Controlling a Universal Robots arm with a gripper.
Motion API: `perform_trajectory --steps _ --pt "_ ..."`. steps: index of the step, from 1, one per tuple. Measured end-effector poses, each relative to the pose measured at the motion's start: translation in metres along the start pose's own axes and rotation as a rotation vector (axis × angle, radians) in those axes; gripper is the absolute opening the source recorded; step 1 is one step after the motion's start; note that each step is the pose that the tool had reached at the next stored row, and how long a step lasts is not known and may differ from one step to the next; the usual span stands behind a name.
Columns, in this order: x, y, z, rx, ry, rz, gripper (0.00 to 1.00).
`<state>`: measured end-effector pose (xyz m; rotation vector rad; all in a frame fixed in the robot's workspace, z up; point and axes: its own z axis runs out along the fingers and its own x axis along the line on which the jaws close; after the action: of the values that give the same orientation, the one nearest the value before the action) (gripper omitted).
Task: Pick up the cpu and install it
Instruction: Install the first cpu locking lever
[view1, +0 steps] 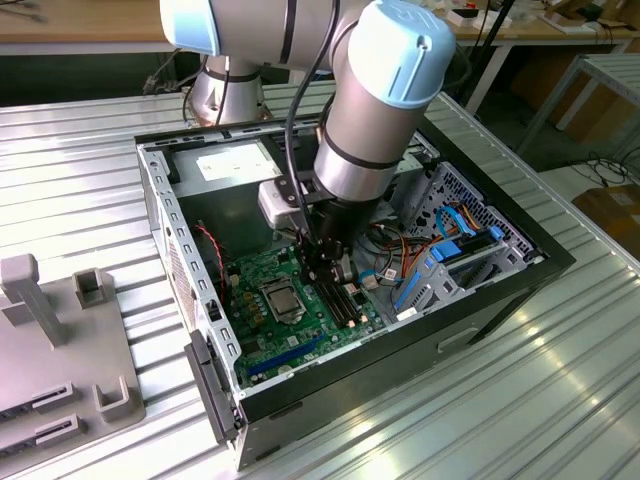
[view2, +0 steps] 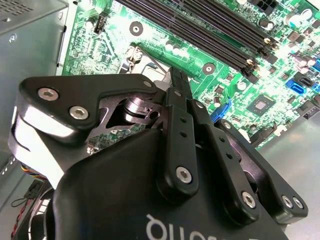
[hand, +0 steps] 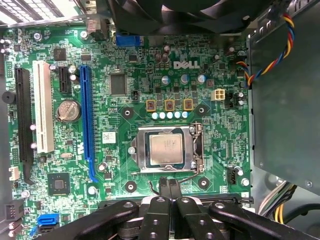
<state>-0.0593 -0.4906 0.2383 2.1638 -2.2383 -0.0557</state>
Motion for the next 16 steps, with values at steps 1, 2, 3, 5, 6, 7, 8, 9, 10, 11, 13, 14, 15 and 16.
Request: perform_trajectory --steps 1,2,3,5,6,7,8,9,10,11,13,14,15,16 --pt "0.0002 0.0 0.0 0.0 0.0 0.0 0.11" --pt "0.0004 -0.0001 0.0 0.0 0.0 -0.001 0.11" --pt "0.0007 -0.0001 0.0001 0.0 0.0 -0.001 0.11" --pt "0.0011 -0.0001 0.0002 0.0001 0.0 -0.002 0.11" --pt "0.0013 -0.0001 0.0003 0.0 0.0001 -0.003 0.11" --pt "0.0015 -0.0001 0.0005 0.0 0.0 -0.003 0.11" --pt "0.0018 -0.0001 0.0005 0.0 0.0001 -0.004 0.11" --pt "0.002 -0.0002 0.0006 0.0 0.0002 -0.004 0.11" --pt "0.0024 -0.0002 0.0007 0.0 0.0002 -0.005 0.11" --pt "0.0027 -0.0002 0.0008 -0.0001 0.0003 -0.005 0.11" --pt "0.0038 -0.0002 0.001 0.0 0.0002 -0.007 0.11" --pt "0.0039 -0.0002 0.0011 0.0 0.0002 -0.007 0.11" --pt "0.0041 -0.0003 0.0012 -0.0001 0.0004 -0.009 0.11" --pt "0.0042 -0.0003 0.0013 0.0 0.0004 -0.01 0.11"
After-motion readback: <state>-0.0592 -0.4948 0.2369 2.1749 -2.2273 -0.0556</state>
